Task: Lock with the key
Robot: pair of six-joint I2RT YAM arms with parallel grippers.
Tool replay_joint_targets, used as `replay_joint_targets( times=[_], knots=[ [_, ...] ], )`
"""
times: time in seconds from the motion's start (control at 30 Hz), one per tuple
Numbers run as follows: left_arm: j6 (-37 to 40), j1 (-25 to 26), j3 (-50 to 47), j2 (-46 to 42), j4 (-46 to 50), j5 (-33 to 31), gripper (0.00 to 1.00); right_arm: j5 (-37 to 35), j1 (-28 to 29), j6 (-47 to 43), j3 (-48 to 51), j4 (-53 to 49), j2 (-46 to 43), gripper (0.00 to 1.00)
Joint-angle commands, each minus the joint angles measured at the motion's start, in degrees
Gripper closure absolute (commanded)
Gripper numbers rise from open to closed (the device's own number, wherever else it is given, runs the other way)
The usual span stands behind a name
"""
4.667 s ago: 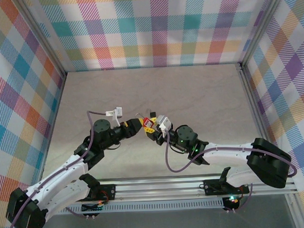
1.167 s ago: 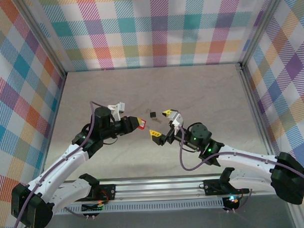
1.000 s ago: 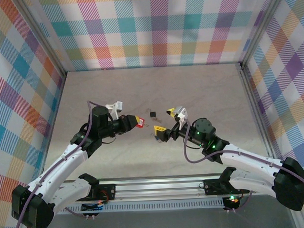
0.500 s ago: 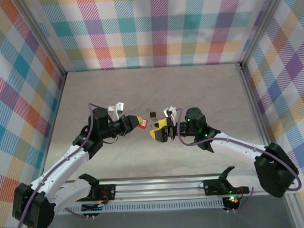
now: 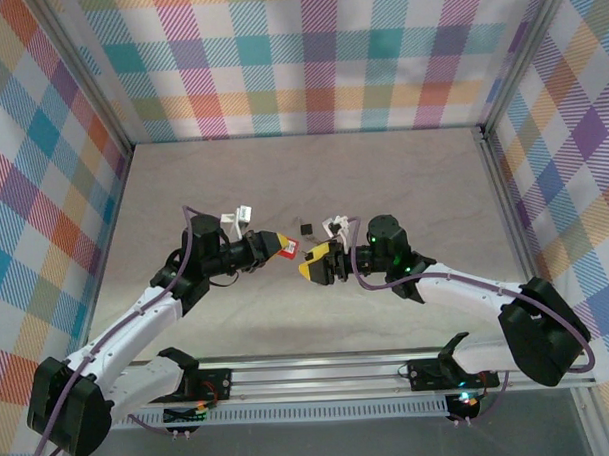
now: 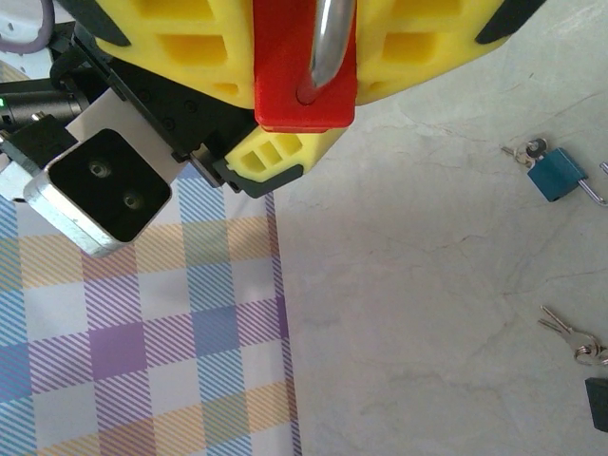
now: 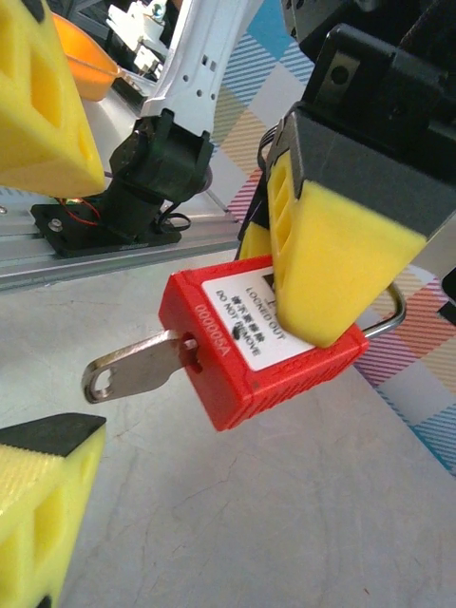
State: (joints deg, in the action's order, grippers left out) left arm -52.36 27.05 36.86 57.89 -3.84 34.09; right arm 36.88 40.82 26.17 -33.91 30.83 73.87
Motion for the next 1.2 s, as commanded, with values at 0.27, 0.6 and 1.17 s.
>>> replay_joint_targets(
  times=[0.27, 0.6, 1.17],
  knots=[
    [-2.0, -0.4, -2.1, 1.3, -7.0, 3.3, 1.0, -1.8, -0.2, 0.8, 0.4, 4.9, -0.4, 0.58],
    [-2.4, -0.4, -3.6, 0.4, -9.4, 4.3, 1.0, -2.4, -0.2, 1.2, 1.0, 7.7, -0.5, 0.71],
    [-2.8, -0.5, -5.0, -3.2, -11.4, 3.9, 1.0, -2.9, -0.2, 1.2, 0.8, 6.5, -0.3, 0.64]
  ],
)
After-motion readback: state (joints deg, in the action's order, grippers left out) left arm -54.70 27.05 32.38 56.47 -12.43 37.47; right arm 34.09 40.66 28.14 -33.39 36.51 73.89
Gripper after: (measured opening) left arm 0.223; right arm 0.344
